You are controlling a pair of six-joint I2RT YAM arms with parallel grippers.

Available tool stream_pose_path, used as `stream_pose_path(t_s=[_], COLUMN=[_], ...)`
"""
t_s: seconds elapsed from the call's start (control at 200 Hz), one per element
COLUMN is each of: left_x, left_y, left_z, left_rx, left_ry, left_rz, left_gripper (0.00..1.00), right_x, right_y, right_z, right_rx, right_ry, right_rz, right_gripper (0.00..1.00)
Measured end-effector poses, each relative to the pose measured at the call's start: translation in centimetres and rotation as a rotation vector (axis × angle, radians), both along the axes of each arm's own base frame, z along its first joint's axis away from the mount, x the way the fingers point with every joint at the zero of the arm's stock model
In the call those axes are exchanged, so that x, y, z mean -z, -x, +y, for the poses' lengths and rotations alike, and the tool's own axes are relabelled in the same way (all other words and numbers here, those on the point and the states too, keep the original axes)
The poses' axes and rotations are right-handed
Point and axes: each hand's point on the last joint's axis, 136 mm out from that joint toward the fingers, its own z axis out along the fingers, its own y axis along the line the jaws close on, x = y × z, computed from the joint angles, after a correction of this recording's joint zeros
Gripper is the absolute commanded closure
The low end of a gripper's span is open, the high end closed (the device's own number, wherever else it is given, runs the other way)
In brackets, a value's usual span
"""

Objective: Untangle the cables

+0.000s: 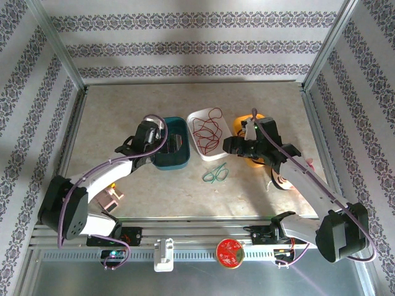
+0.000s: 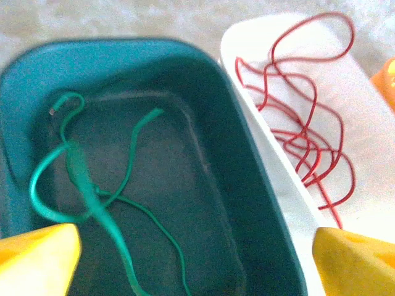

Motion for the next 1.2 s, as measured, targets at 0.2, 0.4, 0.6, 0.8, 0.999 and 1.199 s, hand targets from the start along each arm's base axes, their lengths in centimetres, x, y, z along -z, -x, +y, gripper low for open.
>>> stream_pose_path(t_s=[0.2, 0.4, 0.6, 0.8, 0.999, 1.199], left_x=[-6.1, -7.2, -4.4, -1.7, -1.6, -1.9], left_y=[0.6, 0.1, 0.5, 2.0, 2.2, 1.9], left_z=[0.9, 0.5, -2.0, -5.7, -6.7, -6.4], left_rx=[-0.012, 0.010, 0.080, 0.188, 0.207, 0.190], left_ry=[0.026, 0.016, -0.011, -0.063, -0.078, -0.093], left_rz=[-0.170, -0.196, -0.128, -0.070, -0.073, -0.086], left_gripper=[0.00, 0.02, 0.03, 0.03, 0.03, 0.03], right_x=[3.6, 6.2, 8.1, 11.0, 11.8, 12.9], right_y=[1.5, 1.7, 1.5, 2.1, 2.8, 2.9], right_z=[0.0, -0.4, 0.1, 0.7, 2.4, 2.9], right_rx=[-0.045, -0.063, -0.110, -0.171, -0.266, -0.301], right_ry=[0.126, 0.215, 0.269, 0.351, 0.404, 0.487], right_rz=[0.091, 0.172, 0.245, 0.346, 0.362, 0.383], right_gripper=[0.44, 0.44, 0.46, 0.47, 0.48, 0.52])
